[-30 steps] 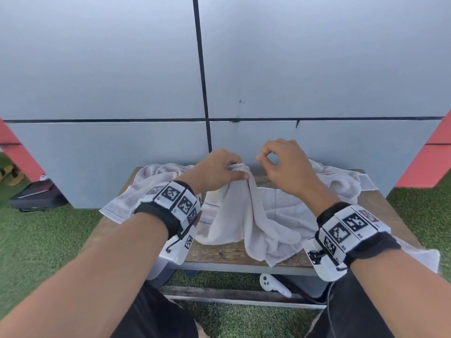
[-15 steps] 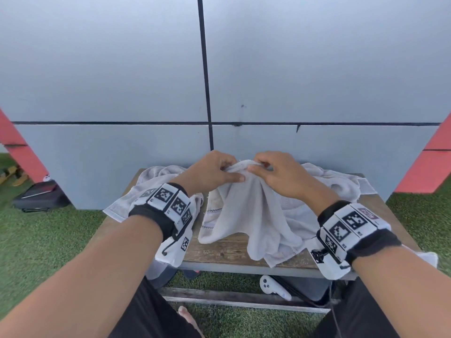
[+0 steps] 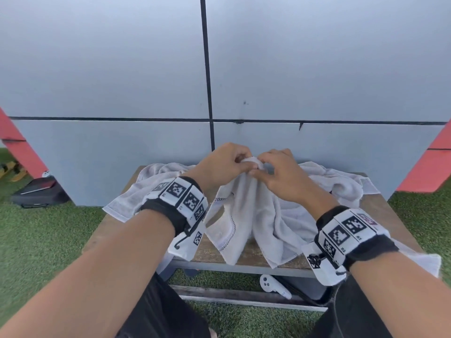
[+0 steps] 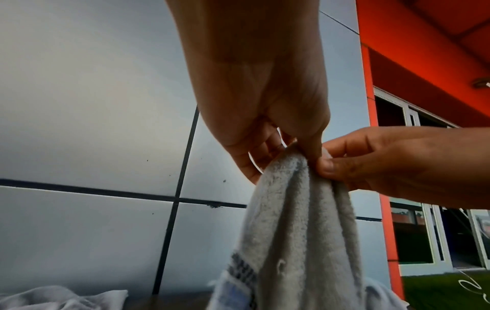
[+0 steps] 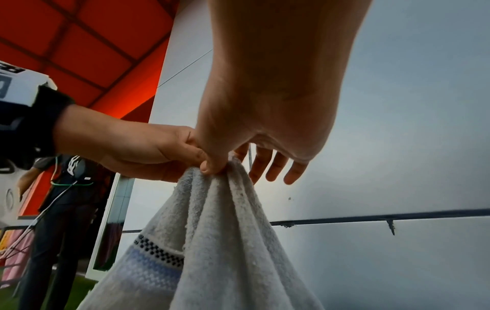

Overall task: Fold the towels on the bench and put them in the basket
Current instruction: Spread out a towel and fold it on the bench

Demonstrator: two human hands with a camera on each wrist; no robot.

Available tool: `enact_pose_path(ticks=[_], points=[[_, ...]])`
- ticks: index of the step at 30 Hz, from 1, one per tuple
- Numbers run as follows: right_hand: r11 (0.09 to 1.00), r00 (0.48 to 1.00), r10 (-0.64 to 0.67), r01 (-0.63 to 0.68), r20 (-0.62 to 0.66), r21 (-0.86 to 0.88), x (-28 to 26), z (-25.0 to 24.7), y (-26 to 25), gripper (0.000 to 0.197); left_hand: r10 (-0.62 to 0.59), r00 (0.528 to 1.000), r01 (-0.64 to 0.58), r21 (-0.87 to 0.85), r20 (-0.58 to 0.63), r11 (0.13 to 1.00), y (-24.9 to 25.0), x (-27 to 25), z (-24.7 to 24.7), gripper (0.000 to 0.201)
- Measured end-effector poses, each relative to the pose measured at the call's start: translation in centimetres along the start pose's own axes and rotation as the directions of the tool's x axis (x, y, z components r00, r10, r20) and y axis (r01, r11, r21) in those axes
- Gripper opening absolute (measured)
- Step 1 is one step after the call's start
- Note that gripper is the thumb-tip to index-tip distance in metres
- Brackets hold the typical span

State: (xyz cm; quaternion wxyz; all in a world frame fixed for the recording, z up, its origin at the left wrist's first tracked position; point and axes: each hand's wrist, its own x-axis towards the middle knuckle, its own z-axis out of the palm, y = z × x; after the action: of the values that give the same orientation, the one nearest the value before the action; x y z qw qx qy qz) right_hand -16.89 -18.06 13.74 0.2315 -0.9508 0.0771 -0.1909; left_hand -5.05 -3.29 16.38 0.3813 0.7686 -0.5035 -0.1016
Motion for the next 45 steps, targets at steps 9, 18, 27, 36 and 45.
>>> enact_pose_path(ticks=[9,18,27,36,45], points=[[0.972,0.909,0.232,-0.2,-0.347,0.125,-0.1,-2.1,2.6,0.011,-0.239,0.97,0.244,0.139,-0.052,0.96,-6.2,-1.7,0.5,0.029],[0.988,0.994,0.11,-0.106,-0.023,0.108,-0.1,0.3,0.1,0.041,-0.045,0.999,0.045,-0.027,0.017,0.999,-0.6,0.6,0.7,0.023],[0.983,0.962,0.116,-0.076,-0.248,0.167,0.1,-1.5,0.2,0.02,-0.101,0.995,0.1,-0.114,-0.002,0.988,-2.1,-1.1,0.4,0.018],[0.971,0.97,0.031,0.028,-0.24,0.239,-0.6,-2.6,-2.2,0.007,0.02,0.998,-0.022,-0.033,-0.06,0.999,1.9,-0.9,0.6,0.03],[0.925,0.843,0.158,0.056,-0.514,0.375,-3.0,-7.1,-1.8,0.011,-0.094,0.995,0.095,0.061,-0.027,0.994,1.4,-3.6,0.7,0.037]])
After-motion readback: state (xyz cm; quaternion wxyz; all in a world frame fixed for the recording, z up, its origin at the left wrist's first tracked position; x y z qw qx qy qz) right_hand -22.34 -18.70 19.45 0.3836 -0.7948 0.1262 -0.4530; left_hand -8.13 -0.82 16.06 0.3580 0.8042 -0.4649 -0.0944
